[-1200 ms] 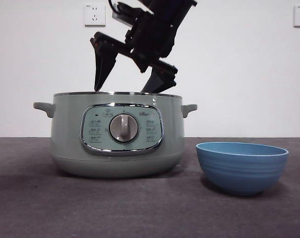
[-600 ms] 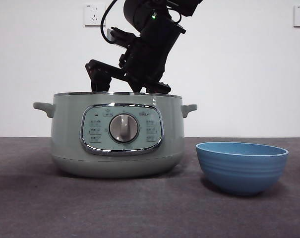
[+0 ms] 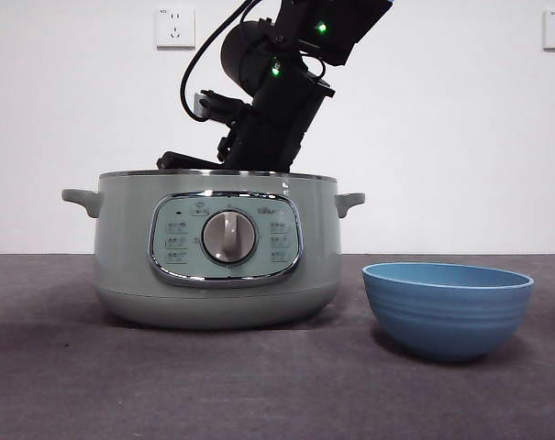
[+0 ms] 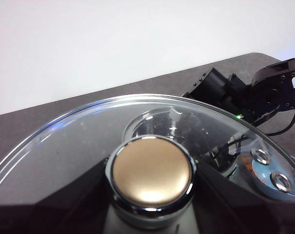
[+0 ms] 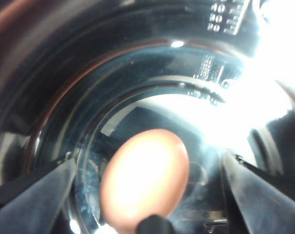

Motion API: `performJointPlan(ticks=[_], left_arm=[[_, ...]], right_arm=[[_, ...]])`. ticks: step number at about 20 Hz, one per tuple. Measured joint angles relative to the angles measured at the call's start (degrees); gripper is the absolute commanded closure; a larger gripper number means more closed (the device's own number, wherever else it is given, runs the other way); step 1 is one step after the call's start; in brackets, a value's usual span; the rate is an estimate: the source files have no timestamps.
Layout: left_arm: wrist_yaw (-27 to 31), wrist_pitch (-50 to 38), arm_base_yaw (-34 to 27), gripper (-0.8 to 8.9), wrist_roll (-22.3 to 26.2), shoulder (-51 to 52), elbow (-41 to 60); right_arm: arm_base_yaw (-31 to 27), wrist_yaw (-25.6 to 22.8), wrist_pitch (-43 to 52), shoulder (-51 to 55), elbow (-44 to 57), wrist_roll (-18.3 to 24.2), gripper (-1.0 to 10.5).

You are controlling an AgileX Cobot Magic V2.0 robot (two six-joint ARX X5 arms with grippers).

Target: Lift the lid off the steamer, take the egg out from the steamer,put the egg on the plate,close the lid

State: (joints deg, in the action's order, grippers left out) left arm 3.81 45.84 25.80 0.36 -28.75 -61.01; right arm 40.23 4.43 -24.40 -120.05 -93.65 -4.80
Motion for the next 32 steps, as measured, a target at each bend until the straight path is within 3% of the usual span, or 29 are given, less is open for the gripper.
performJointPlan(ticks=[2,6,9,10,15,19,21,24,28,32], left_arm=[[0.0,0.02,0.0,8.22,0.0,0.0,0.0],[0.0,0.07,0.0,8.22,0.02,0.0,0.0],[0.0,0.96,0.0,8.22,0.02,0.0,0.0],[0.0,1.05,0.0,8.22,0.02,0.0,0.0],[0.0,1.53,0.0,8.22,0.02,0.0,0.0],[0.02,1.51,0.0,8.22,0.0,0.0,0.0],[0.0,1.53,0.0,8.22,0.02,0.0,0.0],[0.0,1.51,0.0,8.22,0.02,0.0,0.0],[-1.01,1.51,0.0,8.22,0.0,0.0,0.0],[-1.07,1.53,0.0,8.22,0.0,0.0,0.0]], right_arm=[[0.0,0.02,0.02,-0.02,0.0,-0.24,5.3],[0.0,0.04,0.02,-0.02,0.0,-0.72,7.9],[0.0,0.07,0.15,-0.02,0.0,-0.81,8.5],[0.0,0.07,0.15,-0.02,0.0,-0.81,9.5],[0.07,0.02,-0.22,1.18,0.0,-0.57,9.6],[0.07,-0.15,-2.64,15.67,-0.07,-0.09,9.6],[0.09,-1.68,-8.94,23.23,-0.11,1.53,9.6],[-0.11,-8.7,-22.03,32.55,-0.11,4.61,9.6],[-3.61,-9.09,-33.2,38.23,-0.07,6.21,9.6],[-7.74,-8.9,-33.42,41.57,6.47,6.34,9.6]])
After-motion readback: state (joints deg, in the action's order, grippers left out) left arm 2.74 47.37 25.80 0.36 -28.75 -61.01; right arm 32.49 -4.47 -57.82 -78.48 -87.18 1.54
